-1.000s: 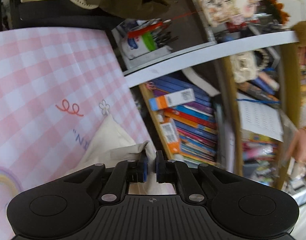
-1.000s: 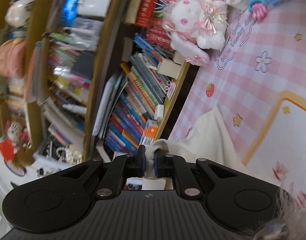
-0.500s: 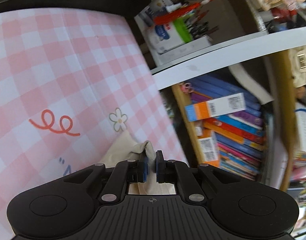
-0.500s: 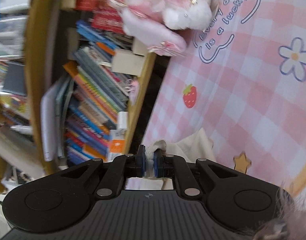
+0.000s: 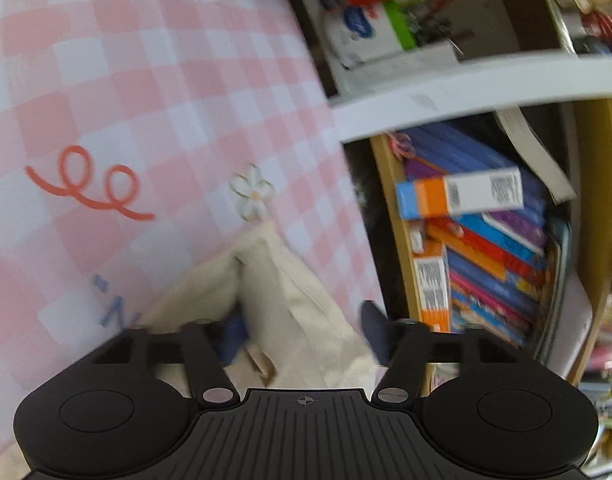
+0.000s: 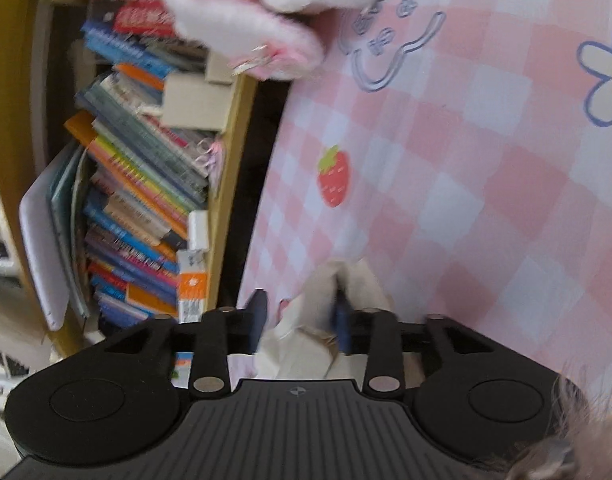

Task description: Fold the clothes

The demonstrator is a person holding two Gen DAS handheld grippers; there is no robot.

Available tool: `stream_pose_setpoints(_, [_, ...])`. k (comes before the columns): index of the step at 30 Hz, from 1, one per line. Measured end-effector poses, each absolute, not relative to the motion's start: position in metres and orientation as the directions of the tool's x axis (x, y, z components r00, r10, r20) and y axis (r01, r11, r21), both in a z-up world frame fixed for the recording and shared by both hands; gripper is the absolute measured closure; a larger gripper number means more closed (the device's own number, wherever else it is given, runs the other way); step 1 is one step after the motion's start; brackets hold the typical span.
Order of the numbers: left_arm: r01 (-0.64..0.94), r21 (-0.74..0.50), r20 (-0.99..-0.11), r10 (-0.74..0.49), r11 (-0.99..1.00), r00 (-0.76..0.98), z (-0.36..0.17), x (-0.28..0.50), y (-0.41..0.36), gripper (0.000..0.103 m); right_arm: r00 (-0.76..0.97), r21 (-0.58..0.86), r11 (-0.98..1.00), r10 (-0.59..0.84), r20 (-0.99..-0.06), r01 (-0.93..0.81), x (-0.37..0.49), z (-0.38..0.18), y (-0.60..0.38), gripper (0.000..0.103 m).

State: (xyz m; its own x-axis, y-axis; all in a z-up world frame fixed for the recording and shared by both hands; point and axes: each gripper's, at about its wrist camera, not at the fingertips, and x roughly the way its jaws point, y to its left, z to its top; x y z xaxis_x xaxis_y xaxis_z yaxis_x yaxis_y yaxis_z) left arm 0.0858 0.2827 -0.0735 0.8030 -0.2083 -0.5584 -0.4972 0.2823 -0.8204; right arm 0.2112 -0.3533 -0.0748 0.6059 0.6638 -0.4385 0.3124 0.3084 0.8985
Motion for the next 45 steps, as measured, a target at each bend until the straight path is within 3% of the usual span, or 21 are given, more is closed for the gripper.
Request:
stream_pose_setpoints(8, [-0.486,-0.838,-0.542,-0.27,0.249,0.796,-0.077,0.105,0.292,0.032,0.536,0.863,0.398,0.676,-0.506,0.312,0.217,-0.069,-0.33,0.063])
stream_pose_setpoints(12, [-0.483,-0.865,-0.501,-0.214,0.134,0.838,-0.081,0.116,0.311,0.032,0.55,0.855,0.419,0.656,-0.517,0.305,0.24,-0.065,-0.325,0.063])
stream_pose_setpoints(14, [-0.456,-0.885,-0.465,-0.129,0.097,0.876,-0.072,0.114,0.319,0.032,0.626,0.88,0.376,0.62,-0.472,0.29,0.252,-0.058,-0.33,0.064])
stream_pose_setpoints(16, [-0.441,-0.89,-0.451,-0.083,0.12,0.888,-0.06,0.111,0.324,0.031,0.709,0.902,0.329,0.562,-0.425,0.28,0.257,-0.048,-0.338,0.064])
stream_pose_setpoints(19, [-0.449,-0.862,-0.483,-0.118,0.235,0.868,-0.044,0.11,0.322,0.031,0.701,0.874,0.415,0.544,-0.461,0.254,0.255,-0.032,-0.342,0.064])
stream_pose_setpoints(23, [-0.398,-0.721,-0.591,-0.202,0.567,0.781,-0.028,0.114,0.283,0.034,0.646,0.731,0.674,0.51,-0.568,0.111,0.234,-0.012,-0.323,0.065])
stream_pose_setpoints(28, [-0.192,-0.509,-0.704,-0.278,0.839,0.653,-0.04,0.126,0.194,0.035,0.537,0.46,0.868,0.483,-0.691,-0.189,0.204,-0.008,-0.264,0.07])
stream_pose_setpoints(34, [-0.021,-0.202,-0.766,-0.144,0.979,0.627,-0.058,0.126,0.116,0.042,0.538,0.121,0.871,0.398,-0.743,-0.477,0.181,-0.011,-0.184,0.073])
stream_pose_setpoints(37, [0.017,-0.121,-0.772,-0.105,0.992,0.626,-0.059,0.131,0.102,0.042,0.546,0.067,0.85,0.393,-0.74,-0.523,0.178,-0.018,-0.163,0.074])
stream_pose_setpoints(41, [0.044,-0.137,-0.761,-0.134,0.99,0.635,-0.05,0.133,0.094,0.042,0.532,0.103,0.85,0.412,-0.739,-0.516,0.215,-0.016,-0.142,0.075])
stream_pose_setpoints(45, [0.121,-0.1,-0.77,-0.154,0.988,0.619,-0.049,0.142,0.074,0.042,0.602,0.177,0.906,0.391,-0.697,-0.384,0.262,-0.002,-0.144,0.074])
